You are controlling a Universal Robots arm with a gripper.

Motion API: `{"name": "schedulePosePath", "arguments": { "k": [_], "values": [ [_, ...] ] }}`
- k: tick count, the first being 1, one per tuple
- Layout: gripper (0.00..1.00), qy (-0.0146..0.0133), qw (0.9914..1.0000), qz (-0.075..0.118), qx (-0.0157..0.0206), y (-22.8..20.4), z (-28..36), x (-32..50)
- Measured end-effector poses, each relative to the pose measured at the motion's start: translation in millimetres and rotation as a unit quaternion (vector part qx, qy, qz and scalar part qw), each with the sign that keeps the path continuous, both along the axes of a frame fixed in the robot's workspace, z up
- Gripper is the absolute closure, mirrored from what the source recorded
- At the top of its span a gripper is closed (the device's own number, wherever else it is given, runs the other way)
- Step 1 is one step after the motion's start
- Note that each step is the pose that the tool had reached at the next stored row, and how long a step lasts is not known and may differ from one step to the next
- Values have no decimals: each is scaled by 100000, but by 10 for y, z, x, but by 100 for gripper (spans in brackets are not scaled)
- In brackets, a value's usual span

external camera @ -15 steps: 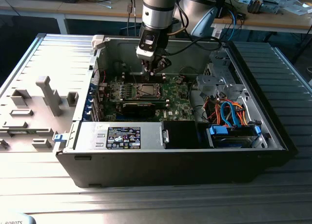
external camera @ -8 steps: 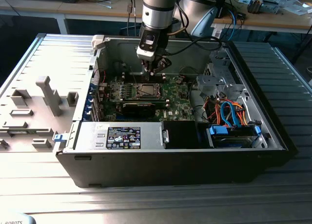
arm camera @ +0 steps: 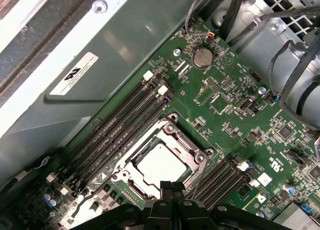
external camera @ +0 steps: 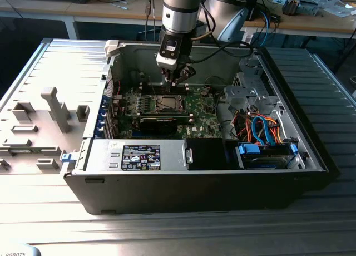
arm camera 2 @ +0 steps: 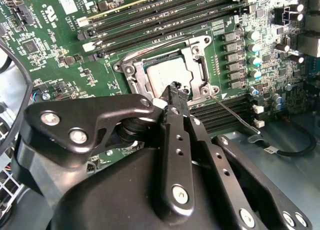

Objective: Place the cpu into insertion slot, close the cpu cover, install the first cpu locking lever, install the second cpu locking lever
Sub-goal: 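Install the first cpu locking lever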

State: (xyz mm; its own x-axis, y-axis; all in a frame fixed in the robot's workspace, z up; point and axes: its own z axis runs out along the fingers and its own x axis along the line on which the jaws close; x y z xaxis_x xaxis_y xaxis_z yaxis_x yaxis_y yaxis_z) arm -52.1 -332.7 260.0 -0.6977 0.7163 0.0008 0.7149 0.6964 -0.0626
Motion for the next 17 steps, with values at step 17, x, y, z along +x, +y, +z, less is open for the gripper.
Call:
{"name": "schedulePosePath", "arguments": {
  "k": [17],
  "values": [
    [89, -1, 99996, 904, -10, 0, 0, 0]
  ]
}}
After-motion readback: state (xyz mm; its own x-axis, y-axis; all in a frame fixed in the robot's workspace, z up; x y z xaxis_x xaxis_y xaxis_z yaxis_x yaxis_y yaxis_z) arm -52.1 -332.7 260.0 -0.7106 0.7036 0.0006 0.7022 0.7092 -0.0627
